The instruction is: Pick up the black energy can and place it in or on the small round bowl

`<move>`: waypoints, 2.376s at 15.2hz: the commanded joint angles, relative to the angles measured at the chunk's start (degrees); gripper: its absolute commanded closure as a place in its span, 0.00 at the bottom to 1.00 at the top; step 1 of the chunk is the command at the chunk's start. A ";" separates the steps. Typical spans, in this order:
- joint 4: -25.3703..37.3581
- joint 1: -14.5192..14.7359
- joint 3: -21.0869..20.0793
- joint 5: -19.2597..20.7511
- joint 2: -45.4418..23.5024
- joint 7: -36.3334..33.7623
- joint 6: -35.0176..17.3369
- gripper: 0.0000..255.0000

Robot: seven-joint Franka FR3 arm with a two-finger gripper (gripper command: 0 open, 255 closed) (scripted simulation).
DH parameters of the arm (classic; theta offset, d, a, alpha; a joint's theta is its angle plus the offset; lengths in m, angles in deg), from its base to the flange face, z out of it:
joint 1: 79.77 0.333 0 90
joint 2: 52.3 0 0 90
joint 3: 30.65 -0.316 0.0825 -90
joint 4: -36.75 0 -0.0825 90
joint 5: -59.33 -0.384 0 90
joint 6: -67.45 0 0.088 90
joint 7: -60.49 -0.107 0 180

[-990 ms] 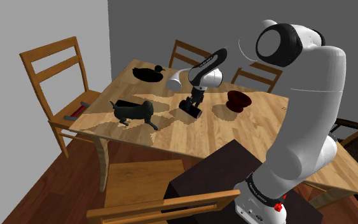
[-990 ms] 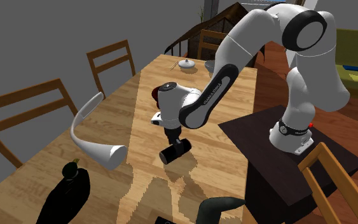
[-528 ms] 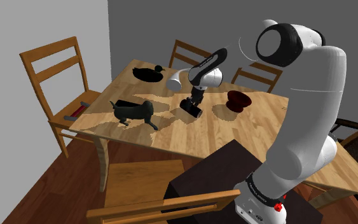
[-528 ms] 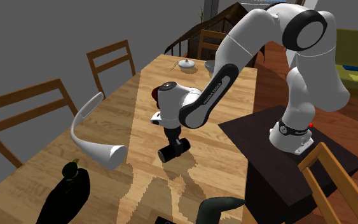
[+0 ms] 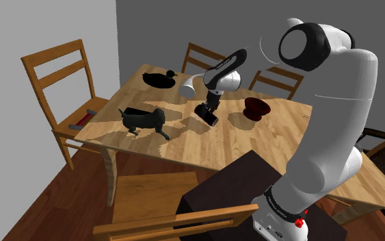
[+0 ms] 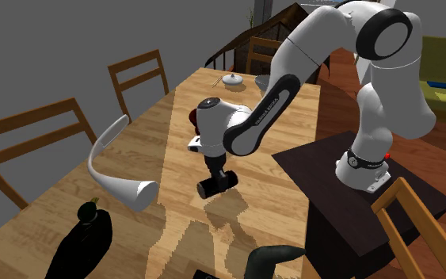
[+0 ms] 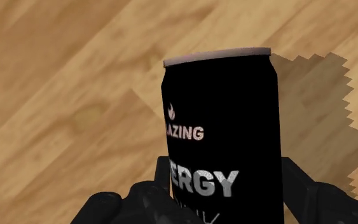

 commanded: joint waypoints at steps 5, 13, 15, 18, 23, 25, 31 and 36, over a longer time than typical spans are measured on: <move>0.08 0.26 0.38 0.68 3.44 -0.70 3.49 1.00; 0.78 0.48 0.78 1.58 7.76 -1.58 8.47 1.00; 1.08 0.53 0.86 1.79 8.76 -1.79 9.75 1.00; 1.62 0.58 0.97 2.09 10.18 -2.10 11.70 1.00; 2.77 0.64 1.11 2.55 12.38 -2.58 15.02 1.00; 3.32 0.66 1.16 2.72 13.19 -2.77 16.36 1.00; 4.95 -0.89 2.27 2.98 14.42 -0.51 19.43 1.00; 7.14 -4.88 4.79 2.76 12.98 5.95 20.69 1.00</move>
